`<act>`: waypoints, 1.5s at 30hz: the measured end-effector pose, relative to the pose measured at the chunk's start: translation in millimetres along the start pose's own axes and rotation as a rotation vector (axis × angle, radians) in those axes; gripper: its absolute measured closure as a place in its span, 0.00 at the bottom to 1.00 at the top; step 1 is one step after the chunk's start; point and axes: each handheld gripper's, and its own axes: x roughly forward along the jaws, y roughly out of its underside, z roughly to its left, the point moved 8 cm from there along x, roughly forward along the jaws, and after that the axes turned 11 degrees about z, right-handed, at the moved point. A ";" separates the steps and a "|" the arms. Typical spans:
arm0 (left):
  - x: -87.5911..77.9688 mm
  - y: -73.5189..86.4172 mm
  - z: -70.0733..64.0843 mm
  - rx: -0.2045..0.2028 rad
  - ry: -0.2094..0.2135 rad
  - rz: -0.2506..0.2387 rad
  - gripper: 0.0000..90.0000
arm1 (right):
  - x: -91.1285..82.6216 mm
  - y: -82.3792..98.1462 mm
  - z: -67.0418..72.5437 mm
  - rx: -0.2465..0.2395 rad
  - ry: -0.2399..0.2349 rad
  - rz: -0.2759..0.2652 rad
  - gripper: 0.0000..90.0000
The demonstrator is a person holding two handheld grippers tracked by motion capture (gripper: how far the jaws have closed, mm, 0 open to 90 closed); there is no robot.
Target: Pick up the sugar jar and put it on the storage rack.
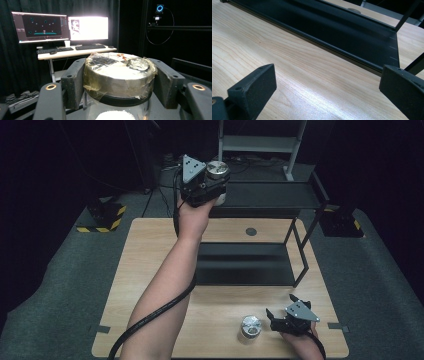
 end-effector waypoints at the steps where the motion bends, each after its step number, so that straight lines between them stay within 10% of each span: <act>1: 0.2 0.9 0.4 -0.003 0.002 -0.003 0.38 | 0.0 0.0 0.0 0.000 0.000 0.000 0.00; 20: 2.4 1.2 1.2 -0.022 0.009 -0.005 0.37 | 0.1 -0.1 0.3 -0.004 0.000 0.001 0.00; 33: 0.4 -2.4 -8.1 -0.016 -0.018 0.028 0.01 | 0.1 0.0 0.4 -0.007 -0.001 0.000 0.00; 45: -15.0 2.7 -9.7 -0.001 -0.014 0.024 0.00 | 0.1 -0.4 1.2 -0.013 0.002 0.003 0.00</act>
